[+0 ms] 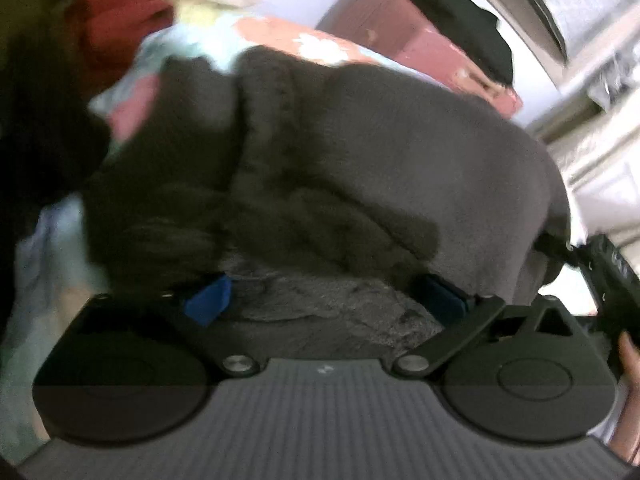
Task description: Fold clothes
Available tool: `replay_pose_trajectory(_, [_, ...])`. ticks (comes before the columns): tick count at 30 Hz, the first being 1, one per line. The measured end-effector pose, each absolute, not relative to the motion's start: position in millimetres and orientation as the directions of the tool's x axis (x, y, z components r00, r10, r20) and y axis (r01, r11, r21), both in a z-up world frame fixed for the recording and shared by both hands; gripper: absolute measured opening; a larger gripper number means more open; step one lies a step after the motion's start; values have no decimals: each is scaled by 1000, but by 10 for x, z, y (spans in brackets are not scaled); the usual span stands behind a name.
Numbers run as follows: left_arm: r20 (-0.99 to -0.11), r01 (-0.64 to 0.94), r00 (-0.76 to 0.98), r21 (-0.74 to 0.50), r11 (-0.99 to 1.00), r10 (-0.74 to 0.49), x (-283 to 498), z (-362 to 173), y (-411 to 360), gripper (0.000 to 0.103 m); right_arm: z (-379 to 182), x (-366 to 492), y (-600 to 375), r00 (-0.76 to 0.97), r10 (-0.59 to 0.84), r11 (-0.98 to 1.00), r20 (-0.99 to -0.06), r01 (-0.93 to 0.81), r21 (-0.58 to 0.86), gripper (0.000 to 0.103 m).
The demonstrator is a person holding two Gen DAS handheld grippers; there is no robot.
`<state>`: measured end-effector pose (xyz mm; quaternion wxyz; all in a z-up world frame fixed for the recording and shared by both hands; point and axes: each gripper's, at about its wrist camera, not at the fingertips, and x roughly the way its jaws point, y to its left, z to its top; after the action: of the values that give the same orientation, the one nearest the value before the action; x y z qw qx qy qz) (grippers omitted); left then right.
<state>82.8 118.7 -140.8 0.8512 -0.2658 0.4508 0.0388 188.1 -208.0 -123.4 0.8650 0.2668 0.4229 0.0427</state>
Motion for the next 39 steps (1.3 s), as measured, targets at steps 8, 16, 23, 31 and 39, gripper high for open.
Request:
replay_pose_trajectory(8, [-747,-216,613,-473,854,-258,916,-1505,1114,91,-1501,1705,-1710,620,468,799,-630,8,601,90])
replay_pose_trajectory(16, [-645,-286,639,-705,649,-420,881,-1729,1375,57,-1398,1491,-1486,569,630,726,-529,-187,662,26])
replay_pose_trajectory(23, [-602,-160,622,-724,671,-501,923,-1711,1201,55,-1291,1314,-1434,571,655,694,-496,-194,693,24])
replay_pose_trajectory(31, [-472,2,553,-823,568,-687,946,-1538,1084,50,-1160,909,-1886,628,679,595,-380,-168,786,24])
replay_pose_trajectory(39, [-452,164,433,-811,561,-780,826,-1150,520,48,-617,78,-2082,755,537,721,-376,-178,670,24])
